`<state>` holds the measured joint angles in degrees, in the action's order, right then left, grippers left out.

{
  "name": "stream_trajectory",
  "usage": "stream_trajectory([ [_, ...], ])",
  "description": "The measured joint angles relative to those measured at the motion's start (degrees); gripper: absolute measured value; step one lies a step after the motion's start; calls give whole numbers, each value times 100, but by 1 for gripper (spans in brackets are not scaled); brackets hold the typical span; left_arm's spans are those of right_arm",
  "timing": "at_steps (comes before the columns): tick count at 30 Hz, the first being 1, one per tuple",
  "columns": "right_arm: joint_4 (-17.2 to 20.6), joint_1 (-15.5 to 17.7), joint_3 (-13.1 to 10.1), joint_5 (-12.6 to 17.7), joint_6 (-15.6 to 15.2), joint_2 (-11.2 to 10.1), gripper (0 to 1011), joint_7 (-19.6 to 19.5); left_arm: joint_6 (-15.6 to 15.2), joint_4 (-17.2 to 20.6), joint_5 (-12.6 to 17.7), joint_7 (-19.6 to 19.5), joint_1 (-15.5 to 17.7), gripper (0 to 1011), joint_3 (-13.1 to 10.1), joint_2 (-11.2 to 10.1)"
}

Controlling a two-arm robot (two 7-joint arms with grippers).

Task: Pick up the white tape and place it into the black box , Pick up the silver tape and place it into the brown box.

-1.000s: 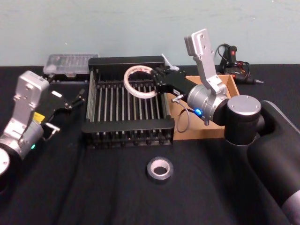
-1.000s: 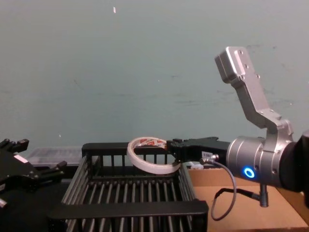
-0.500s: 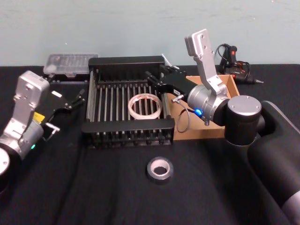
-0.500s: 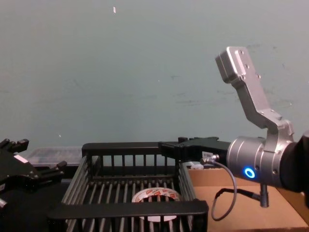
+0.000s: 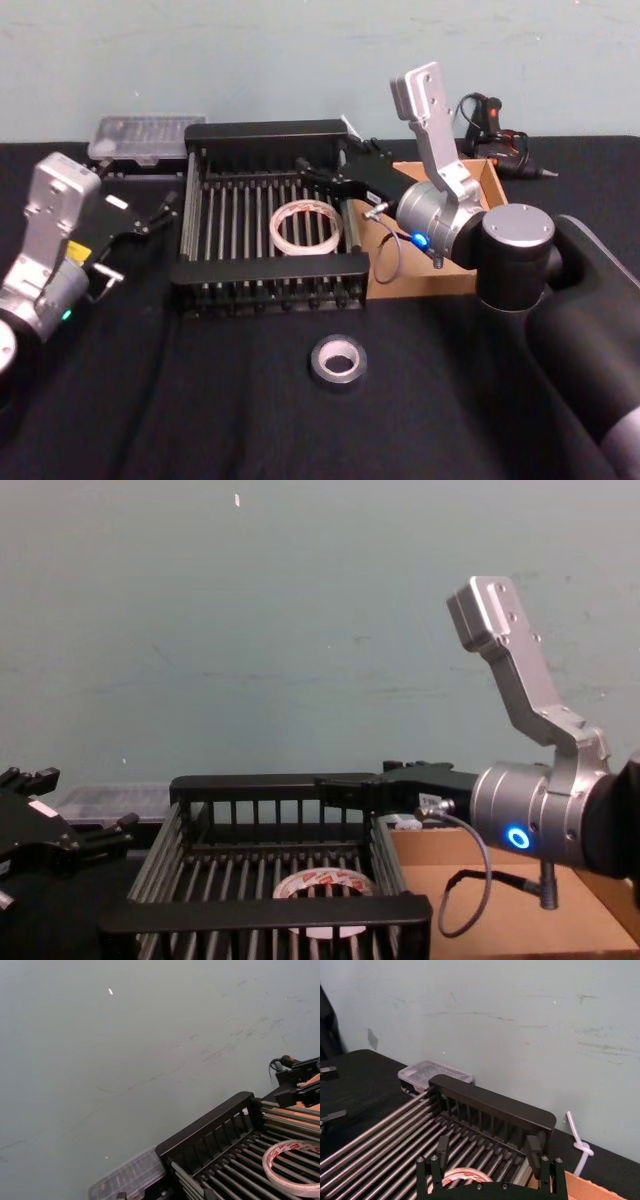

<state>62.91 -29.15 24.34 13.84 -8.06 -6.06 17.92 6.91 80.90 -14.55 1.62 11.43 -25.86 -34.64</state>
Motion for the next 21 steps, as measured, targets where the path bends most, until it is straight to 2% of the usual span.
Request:
stream_trajectory([
  [1,51,25,0,-1,-10,-13,982,5,0,0,0,0,0,1001,0,0],
  [3,210,115,-9,-2,-63,-70,1003,22,0,0,0,0,0,1001,0,0],
  [14,925,485,-78,173,-381,-298,1002,183,0,0,0,0,0,1001,0,0],
  [21,1180,647,-120,374,-504,-410,1002,276,0,0,0,0,0,1001,0,0],
])
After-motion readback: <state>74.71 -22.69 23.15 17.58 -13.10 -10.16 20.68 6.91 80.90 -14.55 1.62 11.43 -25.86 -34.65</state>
